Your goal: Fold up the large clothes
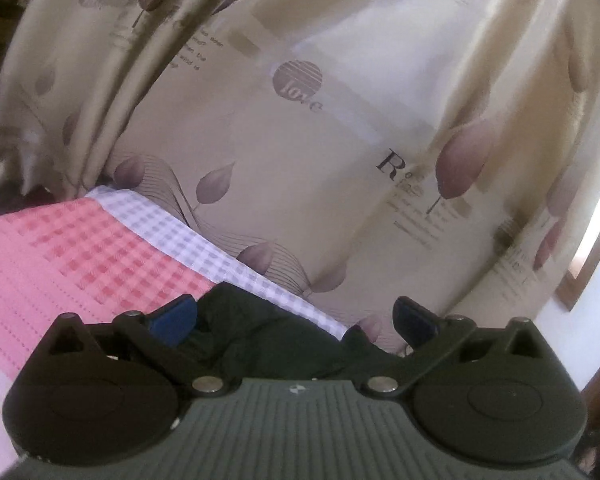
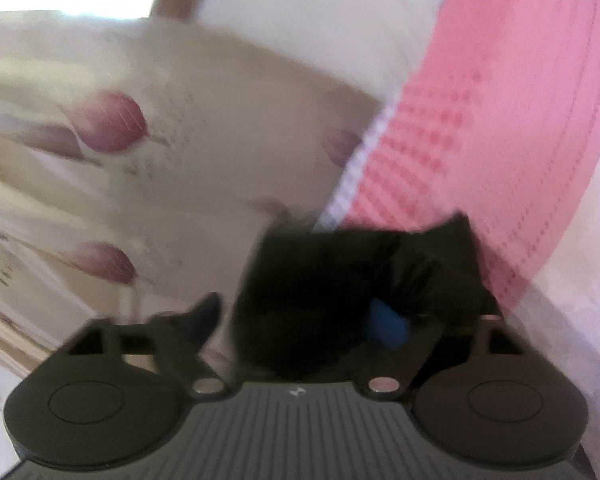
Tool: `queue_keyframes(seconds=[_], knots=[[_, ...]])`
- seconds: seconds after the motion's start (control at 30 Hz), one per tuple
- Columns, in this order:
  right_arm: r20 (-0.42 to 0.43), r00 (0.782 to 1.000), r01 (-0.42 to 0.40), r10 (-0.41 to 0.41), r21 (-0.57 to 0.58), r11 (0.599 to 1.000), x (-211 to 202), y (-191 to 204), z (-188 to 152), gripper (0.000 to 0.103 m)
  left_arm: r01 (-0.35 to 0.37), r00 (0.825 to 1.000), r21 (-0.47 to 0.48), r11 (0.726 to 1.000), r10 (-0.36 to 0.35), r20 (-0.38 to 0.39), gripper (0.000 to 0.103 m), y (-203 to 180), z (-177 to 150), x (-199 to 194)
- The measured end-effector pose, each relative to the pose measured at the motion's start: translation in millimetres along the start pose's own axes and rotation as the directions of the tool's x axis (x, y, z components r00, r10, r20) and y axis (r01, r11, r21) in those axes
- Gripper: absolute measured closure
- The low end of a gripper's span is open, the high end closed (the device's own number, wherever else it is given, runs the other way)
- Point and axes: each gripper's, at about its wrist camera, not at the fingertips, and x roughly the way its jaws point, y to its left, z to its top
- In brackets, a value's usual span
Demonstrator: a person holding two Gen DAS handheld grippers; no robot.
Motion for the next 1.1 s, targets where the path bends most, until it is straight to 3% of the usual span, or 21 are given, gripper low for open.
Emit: queue_keyframes(seconds=[0.1, 0.17, 0.2, 0.23, 0.27, 0.33, 0.43, 0.6, 0.67, 0.7, 0.77, 0.8, 0.83, 0.87, 0.97, 1.1], knots=[[0.033, 0.998, -0.058, 0.058, 0.009, 0.998, -13, 6, 4, 0.012, 0.037, 0.999, 0.055, 0.998, -0.038, 0.015, 0.005, -7, -2, -8], [0.011, 0.998, -0.059, 0.061, -0.114, 0.992, -14, 28, 1, 0.013, 0.087, 0.996, 0.122, 0.989, -0.086, -0.013, 0.022, -22, -5, -7], [-0.018, 1.000, -0.026, 0.023, -0.249, 0.968, -10, 47, -6, 0.014, 0.113, 0.993, 0.159, 0.981, -0.107, -0.046, 0.042, -31, -7, -4], [-0.045, 0.998, 0.014, -0.034, -0.380, 0.925, -3, 65, -16, 0.021, 0.138, 0.988, 0.183, 0.973, -0.124, -0.088, 0.057, -41, -9, 1], [-0.073, 0.993, 0.042, -0.090, -0.500, 0.865, 8, 84, -30, 0.034, 0.164, 0.982, 0.188, 0.968, -0.142, -0.125, 0.060, -49, -12, 8], [-0.135, 0.977, 0.033, -0.164, -0.663, 0.748, 36, 112, -60, 0.048, 0.220, 0.967, 0.190, 0.957, -0.188, -0.174, 0.061, -64, -18, 22], [-0.160, 0.956, 0.019, -0.245, -0.802, 0.598, 80, 138, -100, 0.063, 0.277, 0.947, 0.227, 0.934, -0.225, -0.230, 0.061, -85, -27, 46], [-0.176, 0.928, -0.029, -0.328, -0.913, 0.407, 146, 149, -142, 0.070, 0.295, 0.927, 0.292, 0.910, -0.199, -0.319, 0.061, -98, -42, 96], [-0.162, 0.913, -0.032, -0.374, -0.943, 0.331, 167, 143, -151, 0.071, 0.253, 0.935, 0.319, 0.913, -0.146, -0.324, 0.061, -88, -47, 114], [-0.162, 0.904, -0.034, -0.395, -0.950, 0.312, 172, 138, -153, 0.073, 0.219, 0.941, 0.328, 0.919, -0.111, -0.319, 0.061, -79, -50, 122], [-0.151, 0.885, -0.014, -0.440, -0.954, 0.299, 183, 126, -151, 0.079, 0.147, 0.951, 0.288, 0.946, -0.055, -0.303, 0.064, -52, -53, 134], [-0.141, 0.885, -0.001, -0.444, -0.954, 0.301, 184, 121, -148, 0.079, 0.124, 0.952, 0.244, 0.962, -0.046, -0.303, 0.078, -38, -53, 140], [-0.142, 0.887, 0.010, -0.440, -0.946, 0.325, 185, 114, -142, 0.079, 0.107, 0.953, 0.206, 0.973, -0.041, -0.301, 0.088, -25, -54, 144], [-0.139, 0.888, 0.029, -0.439, -0.934, 0.355, 186, 107, -135, 0.079, 0.093, 0.955, 0.168, 0.981, -0.040, -0.293, 0.091, -13, -56, 147], [-0.141, 0.896, 0.067, -0.421, -0.894, 0.443, 184, 88, -113, 0.079, 0.086, 0.959, 0.138, 0.987, -0.044, -0.280, 0.092, 1, -59, 153], [-0.090, 0.895, 0.136, -0.436, -0.877, 0.461, 173, 73, -92, 0.090, 0.091, 0.956, 0.093, 0.992, -0.061, -0.286, 0.092, 11, -64, 158]])
